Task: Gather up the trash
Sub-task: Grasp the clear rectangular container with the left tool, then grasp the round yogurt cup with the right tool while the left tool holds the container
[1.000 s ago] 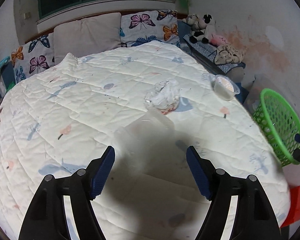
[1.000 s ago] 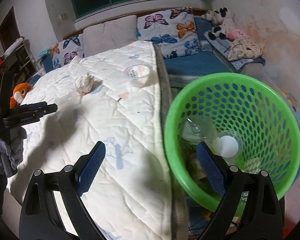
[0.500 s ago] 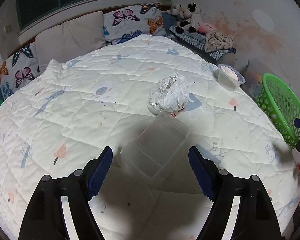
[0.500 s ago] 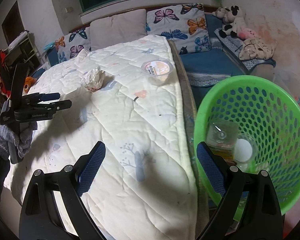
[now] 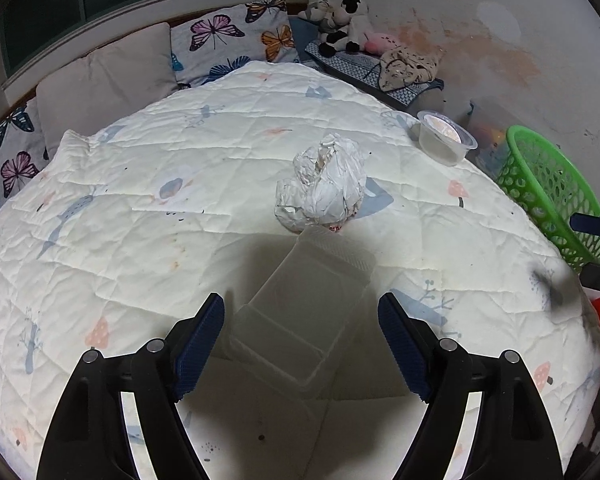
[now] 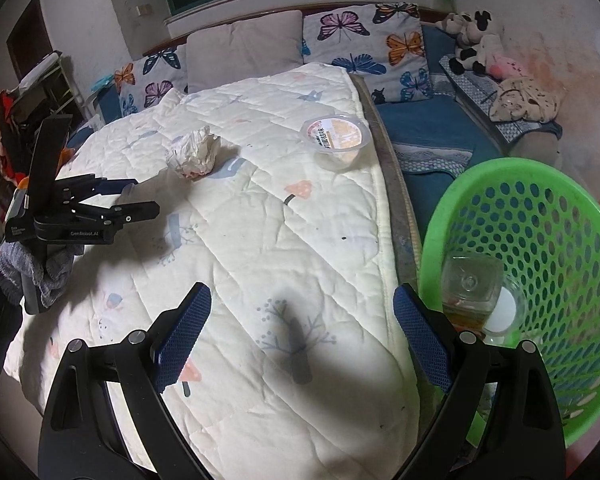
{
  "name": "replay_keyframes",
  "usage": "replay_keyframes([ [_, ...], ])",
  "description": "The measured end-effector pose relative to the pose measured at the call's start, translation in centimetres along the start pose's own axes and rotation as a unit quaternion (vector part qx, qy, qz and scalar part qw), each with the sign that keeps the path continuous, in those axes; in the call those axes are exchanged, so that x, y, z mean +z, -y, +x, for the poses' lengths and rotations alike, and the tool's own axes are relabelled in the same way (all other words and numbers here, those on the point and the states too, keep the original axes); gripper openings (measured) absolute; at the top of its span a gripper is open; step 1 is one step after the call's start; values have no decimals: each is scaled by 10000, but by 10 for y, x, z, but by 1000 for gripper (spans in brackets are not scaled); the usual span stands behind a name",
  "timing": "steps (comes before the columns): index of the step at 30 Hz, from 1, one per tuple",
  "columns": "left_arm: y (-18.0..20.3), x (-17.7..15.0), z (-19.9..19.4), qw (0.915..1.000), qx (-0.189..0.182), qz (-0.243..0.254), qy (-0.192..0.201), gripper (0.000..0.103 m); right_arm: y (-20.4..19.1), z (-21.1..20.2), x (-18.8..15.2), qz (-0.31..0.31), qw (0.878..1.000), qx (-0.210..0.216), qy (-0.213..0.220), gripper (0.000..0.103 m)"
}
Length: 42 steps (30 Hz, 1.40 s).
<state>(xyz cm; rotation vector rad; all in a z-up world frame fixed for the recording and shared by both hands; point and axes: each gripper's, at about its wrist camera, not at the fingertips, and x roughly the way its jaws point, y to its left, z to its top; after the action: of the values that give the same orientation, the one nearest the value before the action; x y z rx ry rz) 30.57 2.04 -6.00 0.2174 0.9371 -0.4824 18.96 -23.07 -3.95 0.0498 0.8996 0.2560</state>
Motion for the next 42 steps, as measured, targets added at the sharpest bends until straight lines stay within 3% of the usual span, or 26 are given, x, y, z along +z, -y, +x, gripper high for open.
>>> replay_keyframes([
  [4,-3,-1,5,9999,-93,-8,-44,75,-1,3,1,-5,10000,5,-26,92],
  [9,-8,-3,4,9998,-169,-90,7,67,-3,8,4,-53,10000,-17,-54,92],
  [19,-4,-8,-3,9999,-48,-153,60,54,-7,19,15,-94,9999,54,-99,92],
  [30,-7,-20,-22,9979,169,-627,6,52,8,38,47,117,9999,58,-68,92],
  [42,-3,-31,-37,9960,214,-861,64,52,27,73,83,218,9993,-274,-87,90],
])
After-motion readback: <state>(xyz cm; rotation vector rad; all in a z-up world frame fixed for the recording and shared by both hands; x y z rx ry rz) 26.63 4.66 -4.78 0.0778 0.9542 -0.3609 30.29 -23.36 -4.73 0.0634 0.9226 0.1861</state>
